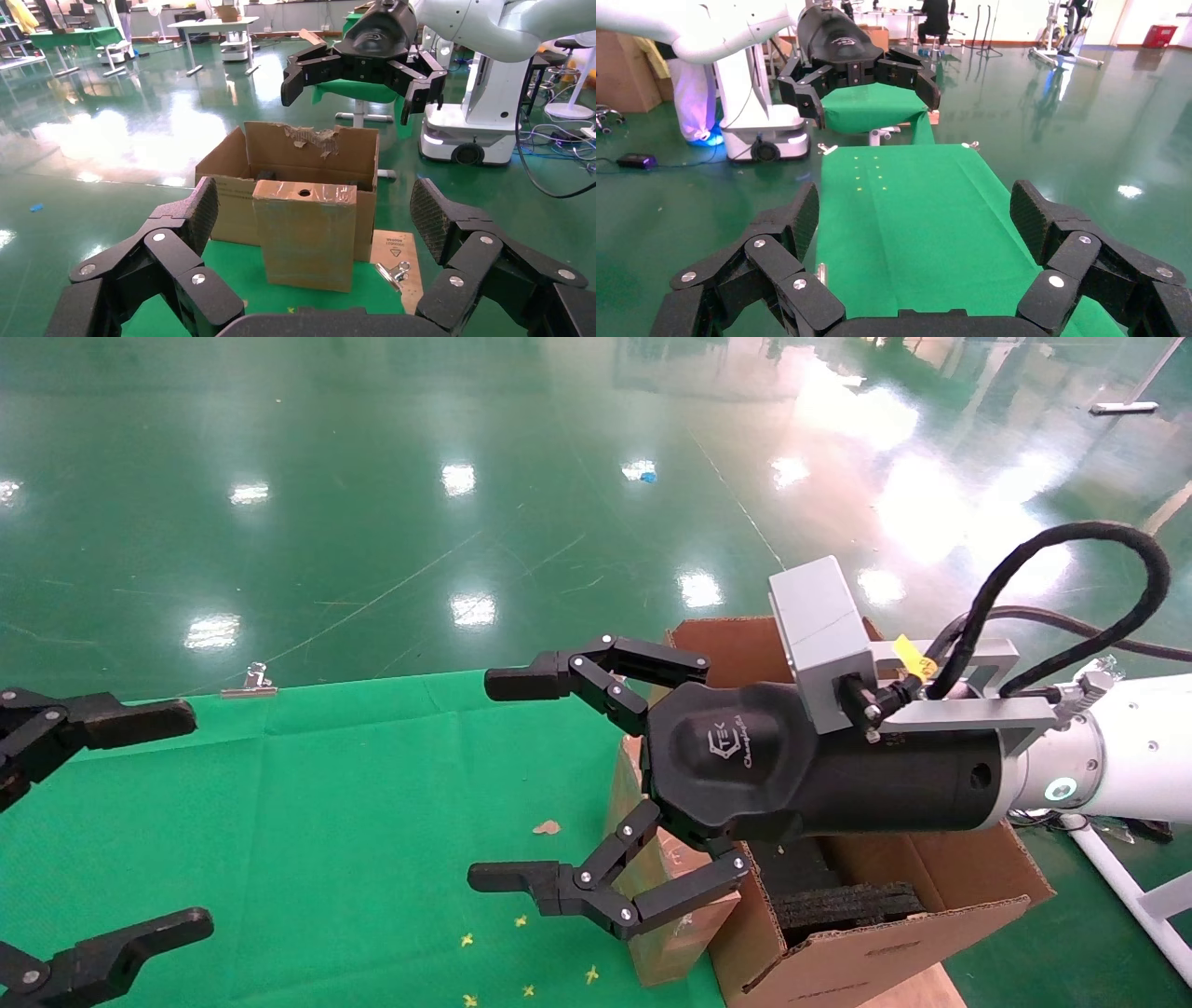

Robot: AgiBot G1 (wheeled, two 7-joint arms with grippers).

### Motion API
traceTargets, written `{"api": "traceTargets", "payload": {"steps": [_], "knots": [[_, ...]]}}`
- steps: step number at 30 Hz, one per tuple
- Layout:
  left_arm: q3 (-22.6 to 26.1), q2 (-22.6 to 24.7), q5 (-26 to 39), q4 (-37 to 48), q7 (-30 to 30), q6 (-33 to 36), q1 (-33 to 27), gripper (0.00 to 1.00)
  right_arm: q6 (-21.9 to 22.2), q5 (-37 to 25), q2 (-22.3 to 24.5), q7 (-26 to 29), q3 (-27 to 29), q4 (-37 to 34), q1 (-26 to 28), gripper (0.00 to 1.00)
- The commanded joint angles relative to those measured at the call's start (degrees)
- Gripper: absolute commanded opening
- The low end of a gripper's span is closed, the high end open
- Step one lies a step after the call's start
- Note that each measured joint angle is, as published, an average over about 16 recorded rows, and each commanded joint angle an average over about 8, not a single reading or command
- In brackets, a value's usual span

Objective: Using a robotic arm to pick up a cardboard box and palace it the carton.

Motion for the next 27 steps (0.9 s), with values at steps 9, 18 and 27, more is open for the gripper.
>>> {"api": "traceTargets", "payload": {"steps": [9,18,27], "knots": [[0.0,0.0,0.0,0.0,0.0,0.0,0.0,1.0,0.0,0.0,0.0,0.0,0.0,0.0,0.0,1.0],[0.0,0.0,0.0,0.0,0.0,0.0,0.0,1.0,0.0,0.0,0.0,0.0,0.0,0.0,0.0,1.0],[0.0,0.0,0.0,0.01,0.0,0.0,0.0,1.0,-0.01,-0.11,0.01,0.05,-0.05,0.08,0.0,1.0]]}}
